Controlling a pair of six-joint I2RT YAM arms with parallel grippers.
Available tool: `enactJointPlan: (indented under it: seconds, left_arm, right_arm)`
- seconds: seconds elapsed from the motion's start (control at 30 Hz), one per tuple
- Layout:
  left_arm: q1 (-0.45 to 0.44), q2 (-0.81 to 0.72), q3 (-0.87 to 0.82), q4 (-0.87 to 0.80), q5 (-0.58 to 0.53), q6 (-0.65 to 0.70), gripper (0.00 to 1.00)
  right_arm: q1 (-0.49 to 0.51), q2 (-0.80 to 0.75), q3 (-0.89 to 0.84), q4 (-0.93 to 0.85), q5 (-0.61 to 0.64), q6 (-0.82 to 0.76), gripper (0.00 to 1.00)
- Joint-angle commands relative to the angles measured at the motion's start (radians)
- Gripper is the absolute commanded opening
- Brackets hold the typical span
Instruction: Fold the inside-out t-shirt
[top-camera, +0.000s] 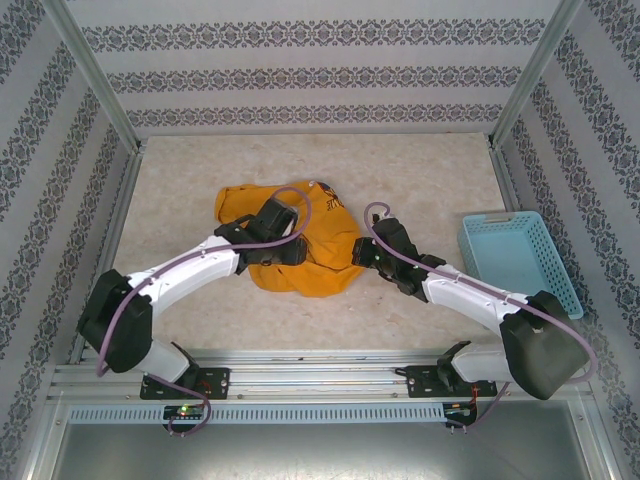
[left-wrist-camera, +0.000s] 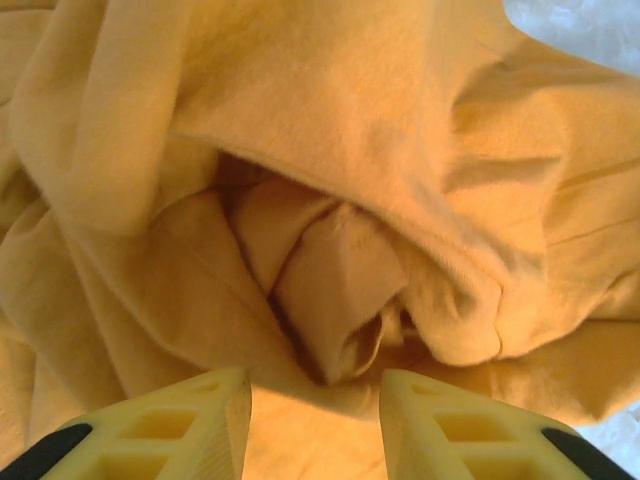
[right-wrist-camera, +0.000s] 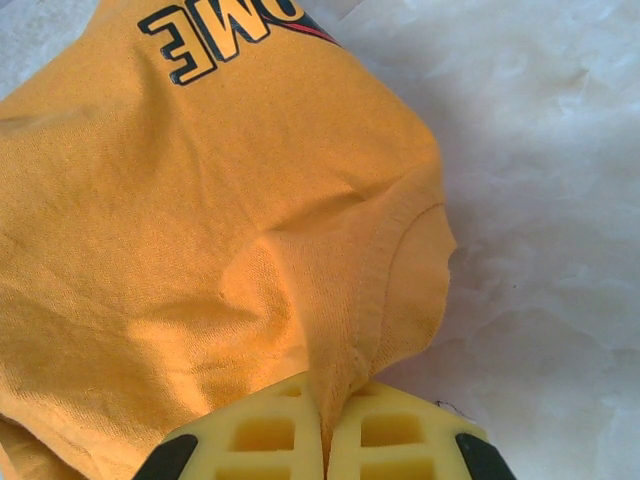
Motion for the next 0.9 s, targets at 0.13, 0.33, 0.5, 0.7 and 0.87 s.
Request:
enactJointPlan:
  seconds: [0.13,0.33,0.5,0.7,0.87]
  left_arm:
    - [0.001,0.082,0.091,0.019,-0.028,0.005,0.24]
    - [0.006,0.015,0.140,-0.079,-0.067,0.015,0.00]
    - [0.044,-0.184,0.168,-0.134,0.011,0.020,0.00]
    - [0.201,-0.332,0.045,-0.061,0.155,-0.026,0.00]
    - [0.369,-0.324,-0.113,0.040,0.250,-0.096,0.00]
  right_arm:
    - [-0.004,-0.010,-0.004,0.005,0.025,-0.001,0.00]
    - [-0.051,-0.048,0.029,-0.127,0.097,-0.028,0.00]
    - [-0.135,-0.135,0.050,-0.189,0.108,-0.106,0.00]
    - [-0.141,-0.161,0.069,-0.227,0.129,-0.158,0.00]
    - [-0.141,-0.160,0.034,-0.209,0.121,-0.136,0.00]
